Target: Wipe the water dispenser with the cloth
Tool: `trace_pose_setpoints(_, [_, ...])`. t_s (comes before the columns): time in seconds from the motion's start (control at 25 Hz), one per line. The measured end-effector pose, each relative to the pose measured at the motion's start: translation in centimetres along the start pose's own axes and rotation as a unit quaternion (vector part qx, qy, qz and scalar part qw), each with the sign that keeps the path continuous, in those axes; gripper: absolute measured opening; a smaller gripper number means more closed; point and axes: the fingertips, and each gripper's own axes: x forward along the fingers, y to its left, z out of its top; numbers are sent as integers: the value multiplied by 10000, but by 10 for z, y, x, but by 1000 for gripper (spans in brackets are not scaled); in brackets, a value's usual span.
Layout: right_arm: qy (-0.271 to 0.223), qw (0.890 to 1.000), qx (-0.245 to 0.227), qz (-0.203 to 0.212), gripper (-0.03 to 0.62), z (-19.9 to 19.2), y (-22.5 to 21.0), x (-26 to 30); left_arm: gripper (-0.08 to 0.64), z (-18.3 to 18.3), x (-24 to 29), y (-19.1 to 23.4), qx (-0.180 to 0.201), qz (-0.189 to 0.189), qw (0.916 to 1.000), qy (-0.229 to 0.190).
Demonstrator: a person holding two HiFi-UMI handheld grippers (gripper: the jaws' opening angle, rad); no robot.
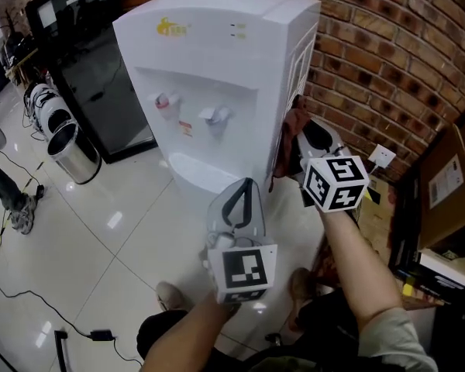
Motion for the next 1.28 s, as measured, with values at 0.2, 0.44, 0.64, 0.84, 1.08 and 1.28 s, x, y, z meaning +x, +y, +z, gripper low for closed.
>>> trace_pose_setpoints(0.2, [609, 9980, -102, 92, 71, -55, 0, 3, 0, -14, 6, -10, 70, -78, 9998, 174])
trace_pose_setpoints(0.44, [1331, 9910, 40, 147, 71, -115, 3, 1, 0, -28, 8, -23, 70, -188, 9990, 396])
trace_pose_setpoints(0.64, [2022, 9788, 166, 272, 72, -170, 3, -1, 0, -39, 5, -29, 103, -214, 9982, 555])
trace_pose_setpoints(0.84, [2533, 9655, 524, 294, 72, -215, 4, -3, 0, -57, 5, -39, 105, -411, 9952, 880])
trace_pose_setpoints(1.08, [2967, 9514, 778, 258, 72, -257, 2, -1, 0, -108, 2, -78, -297, -974, 9818, 1602])
trace_pose_setpoints(1.28, [3345, 9364, 1046, 193, 72, -295, 4, -1, 0, -144, 4, -86, -378, -1009, 9735, 2017])
